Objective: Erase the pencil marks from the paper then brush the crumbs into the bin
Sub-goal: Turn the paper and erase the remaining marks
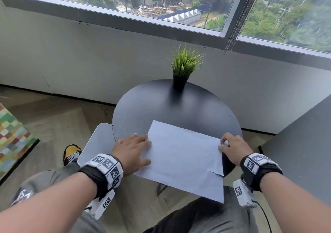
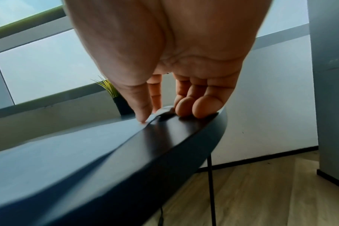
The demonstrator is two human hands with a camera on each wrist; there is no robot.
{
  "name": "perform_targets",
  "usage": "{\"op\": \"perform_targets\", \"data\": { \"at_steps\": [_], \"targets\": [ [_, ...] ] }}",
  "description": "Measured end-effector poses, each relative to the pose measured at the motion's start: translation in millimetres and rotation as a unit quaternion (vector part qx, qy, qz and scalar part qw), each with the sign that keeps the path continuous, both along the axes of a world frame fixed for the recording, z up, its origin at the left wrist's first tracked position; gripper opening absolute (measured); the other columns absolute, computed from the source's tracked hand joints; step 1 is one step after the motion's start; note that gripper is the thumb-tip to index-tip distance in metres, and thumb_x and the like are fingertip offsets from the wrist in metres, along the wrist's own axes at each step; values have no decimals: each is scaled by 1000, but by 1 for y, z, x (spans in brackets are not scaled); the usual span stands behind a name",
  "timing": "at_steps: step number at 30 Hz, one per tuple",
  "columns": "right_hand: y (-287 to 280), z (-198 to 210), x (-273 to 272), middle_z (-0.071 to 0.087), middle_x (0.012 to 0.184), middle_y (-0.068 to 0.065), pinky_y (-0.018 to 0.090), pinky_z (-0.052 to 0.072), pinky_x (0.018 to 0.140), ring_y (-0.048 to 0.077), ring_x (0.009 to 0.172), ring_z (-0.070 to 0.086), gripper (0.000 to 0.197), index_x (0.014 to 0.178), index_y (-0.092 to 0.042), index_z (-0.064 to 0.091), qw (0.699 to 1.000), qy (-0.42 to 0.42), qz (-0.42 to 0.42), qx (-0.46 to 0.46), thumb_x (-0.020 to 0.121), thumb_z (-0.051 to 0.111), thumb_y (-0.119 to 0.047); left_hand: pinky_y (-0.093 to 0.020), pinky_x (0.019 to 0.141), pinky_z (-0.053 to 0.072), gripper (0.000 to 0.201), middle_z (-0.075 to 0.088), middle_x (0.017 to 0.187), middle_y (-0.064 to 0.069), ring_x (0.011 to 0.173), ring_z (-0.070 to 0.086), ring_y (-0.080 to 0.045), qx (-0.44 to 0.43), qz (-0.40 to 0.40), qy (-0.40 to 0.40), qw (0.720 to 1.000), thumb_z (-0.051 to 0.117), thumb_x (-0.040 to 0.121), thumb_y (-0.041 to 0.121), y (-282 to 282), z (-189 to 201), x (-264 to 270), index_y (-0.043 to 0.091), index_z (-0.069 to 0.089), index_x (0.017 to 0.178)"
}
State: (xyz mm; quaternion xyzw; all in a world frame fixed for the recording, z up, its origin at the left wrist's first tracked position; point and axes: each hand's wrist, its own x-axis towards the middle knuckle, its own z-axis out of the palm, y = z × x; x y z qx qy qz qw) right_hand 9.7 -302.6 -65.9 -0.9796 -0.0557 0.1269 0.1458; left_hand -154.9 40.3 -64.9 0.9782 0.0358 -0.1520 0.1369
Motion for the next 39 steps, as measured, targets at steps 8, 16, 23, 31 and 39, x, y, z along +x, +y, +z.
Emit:
{"op": "perform_targets", "data": {
  "at_steps": [8,16,23,31,39],
  "targets": [
    [14,15,19,54,112,12,30,39,78,28,90,52,20,107,-28,53,1000,0,6,-14,88,53,-20,-58,121,2,77,-7,168,18,155,-10,-19,40,-56,54,996,52,91,66,-2,0,-1,43,16,156],
    [82,39,-32,46,98,-4,10,36,74,10,83,51,20,95,-32,64,973,36,227,32,89,55,-15,-64,119,6,68,-8,168,6,154,-12,-25,73,-89,88,989,58,93,54,17,8,19,66,18,146],
    [95,11,-79,47,104,-8,33,46,90,17,96,53,20,108,-27,62,960,48,274,41,93,50,-21,-64,120,7,63,-4,169,6,155,-7,-27,109,-65,92,988,60,96,46,37,18,43,70,25,143],
    [103,9,-96,52,104,-2,34,43,86,22,100,52,30,123,-33,56,970,45,240,19,96,44,-25,-41,94,47,50,42,124,-4,119,47,-26,71,-53,5,996,51,95,58,-30,11,23,26,52,133],
    [103,15,-58,66,99,-3,33,52,79,20,87,61,20,108,-28,60,981,64,177,45,94,51,-40,-41,95,47,59,43,128,-2,121,48,-25,56,-56,36,996,49,92,67,-38,14,16,29,49,136]
  ]
}}
